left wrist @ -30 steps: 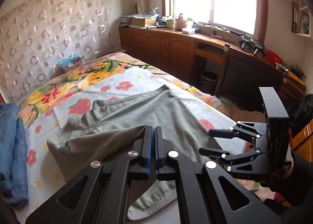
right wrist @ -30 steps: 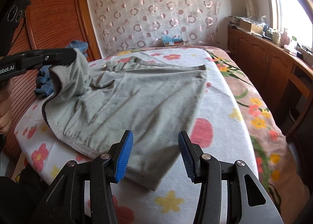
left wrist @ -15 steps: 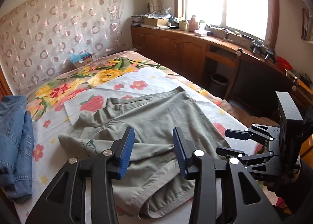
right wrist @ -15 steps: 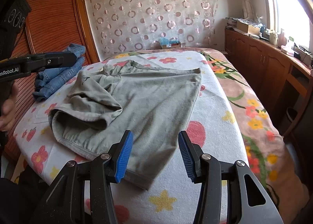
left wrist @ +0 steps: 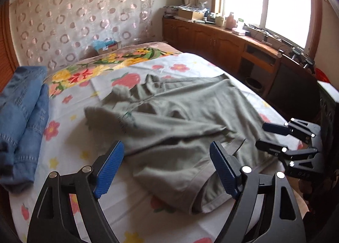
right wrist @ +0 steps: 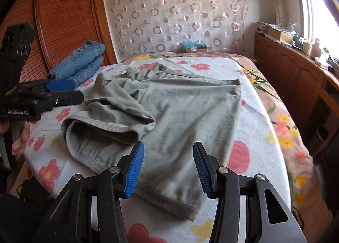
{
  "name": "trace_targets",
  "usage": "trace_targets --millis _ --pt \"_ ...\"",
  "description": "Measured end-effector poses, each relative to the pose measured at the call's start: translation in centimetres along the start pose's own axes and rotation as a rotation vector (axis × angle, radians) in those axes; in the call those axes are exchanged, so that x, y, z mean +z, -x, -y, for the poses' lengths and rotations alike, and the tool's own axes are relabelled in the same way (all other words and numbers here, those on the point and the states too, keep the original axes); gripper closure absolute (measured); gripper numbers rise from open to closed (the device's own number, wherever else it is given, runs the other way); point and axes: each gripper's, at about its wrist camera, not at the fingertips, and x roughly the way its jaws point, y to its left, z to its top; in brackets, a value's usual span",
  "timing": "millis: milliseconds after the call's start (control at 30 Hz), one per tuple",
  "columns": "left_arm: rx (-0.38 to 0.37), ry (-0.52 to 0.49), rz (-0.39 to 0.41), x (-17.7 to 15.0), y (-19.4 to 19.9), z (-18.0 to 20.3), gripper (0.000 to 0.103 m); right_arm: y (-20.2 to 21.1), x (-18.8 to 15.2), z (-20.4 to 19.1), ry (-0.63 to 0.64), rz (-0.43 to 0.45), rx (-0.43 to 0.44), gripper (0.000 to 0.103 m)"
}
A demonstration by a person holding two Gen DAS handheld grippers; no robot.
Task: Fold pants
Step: 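Close the right tool on the folded shorts edge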
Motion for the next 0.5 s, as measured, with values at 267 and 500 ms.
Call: trace_targets --millis 267,500 --pt "0.011 0.046 -0.03 -2.0 -0.5 -1.6 0.019 -2.2 0.9 -0.8 0.037 -0.018 0.046 0.053" --pt "0.006 0.068 -0.029 -2.5 -0.5 -2.0 0.019 -3.2 1.8 -0.8 0.061 -0.007 0.063 0.095"
